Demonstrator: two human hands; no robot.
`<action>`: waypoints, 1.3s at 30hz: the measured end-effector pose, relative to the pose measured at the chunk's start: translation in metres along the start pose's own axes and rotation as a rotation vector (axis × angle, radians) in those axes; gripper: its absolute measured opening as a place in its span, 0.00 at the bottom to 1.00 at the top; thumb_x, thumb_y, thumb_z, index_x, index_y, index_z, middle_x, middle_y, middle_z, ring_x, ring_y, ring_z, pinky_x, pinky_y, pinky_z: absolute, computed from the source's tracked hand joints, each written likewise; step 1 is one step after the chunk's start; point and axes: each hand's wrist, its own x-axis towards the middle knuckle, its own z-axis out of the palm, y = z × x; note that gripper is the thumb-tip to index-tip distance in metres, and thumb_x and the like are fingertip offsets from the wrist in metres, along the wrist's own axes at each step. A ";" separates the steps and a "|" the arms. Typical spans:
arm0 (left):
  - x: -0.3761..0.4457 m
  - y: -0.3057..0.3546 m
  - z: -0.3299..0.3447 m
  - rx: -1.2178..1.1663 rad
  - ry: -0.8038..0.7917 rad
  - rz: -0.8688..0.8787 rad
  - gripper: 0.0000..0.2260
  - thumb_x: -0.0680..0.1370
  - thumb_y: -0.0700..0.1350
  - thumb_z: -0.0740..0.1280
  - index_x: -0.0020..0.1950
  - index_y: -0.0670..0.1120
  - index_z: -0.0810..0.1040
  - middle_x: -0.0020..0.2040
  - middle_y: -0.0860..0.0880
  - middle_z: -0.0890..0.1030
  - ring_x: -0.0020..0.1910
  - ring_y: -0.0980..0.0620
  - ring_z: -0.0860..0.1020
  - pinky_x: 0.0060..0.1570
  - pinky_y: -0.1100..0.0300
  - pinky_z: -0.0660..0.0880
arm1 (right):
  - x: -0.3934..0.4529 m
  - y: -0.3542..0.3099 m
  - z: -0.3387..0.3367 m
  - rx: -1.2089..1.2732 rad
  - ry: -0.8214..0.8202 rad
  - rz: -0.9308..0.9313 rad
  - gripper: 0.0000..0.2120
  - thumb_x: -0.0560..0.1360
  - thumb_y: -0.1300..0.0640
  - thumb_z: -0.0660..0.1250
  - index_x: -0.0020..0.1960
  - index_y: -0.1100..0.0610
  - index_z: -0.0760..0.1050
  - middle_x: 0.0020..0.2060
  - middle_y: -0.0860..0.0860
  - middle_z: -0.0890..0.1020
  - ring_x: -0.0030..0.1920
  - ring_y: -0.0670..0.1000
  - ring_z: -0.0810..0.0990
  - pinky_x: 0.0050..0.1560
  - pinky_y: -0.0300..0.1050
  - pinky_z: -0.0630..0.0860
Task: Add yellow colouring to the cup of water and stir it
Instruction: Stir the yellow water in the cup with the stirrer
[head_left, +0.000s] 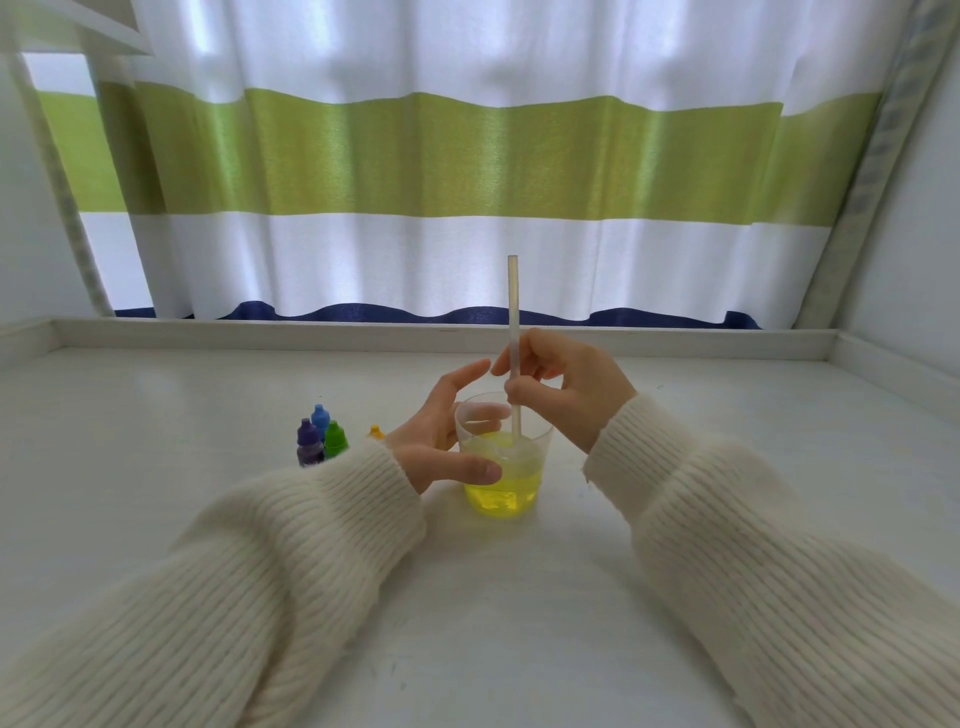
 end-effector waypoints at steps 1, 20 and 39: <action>0.000 0.000 0.000 -0.002 0.000 0.001 0.40 0.60 0.35 0.74 0.57 0.70 0.61 0.55 0.58 0.76 0.55 0.60 0.74 0.47 0.64 0.75 | 0.000 -0.001 0.001 0.018 -0.006 -0.001 0.05 0.70 0.57 0.66 0.41 0.47 0.74 0.37 0.47 0.80 0.40 0.43 0.78 0.44 0.34 0.73; 0.000 0.001 0.000 0.020 -0.011 0.000 0.40 0.59 0.36 0.73 0.57 0.69 0.59 0.54 0.57 0.78 0.54 0.61 0.76 0.49 0.61 0.74 | 0.001 0.001 -0.001 -0.033 0.017 -0.016 0.04 0.73 0.55 0.65 0.46 0.46 0.73 0.36 0.40 0.78 0.39 0.37 0.75 0.39 0.26 0.68; 0.001 0.000 0.000 -0.007 0.002 -0.002 0.41 0.60 0.35 0.74 0.58 0.69 0.60 0.57 0.56 0.75 0.55 0.60 0.74 0.45 0.64 0.76 | 0.001 0.001 -0.001 0.058 0.008 0.002 0.05 0.70 0.56 0.65 0.42 0.46 0.75 0.36 0.46 0.80 0.41 0.44 0.78 0.45 0.36 0.74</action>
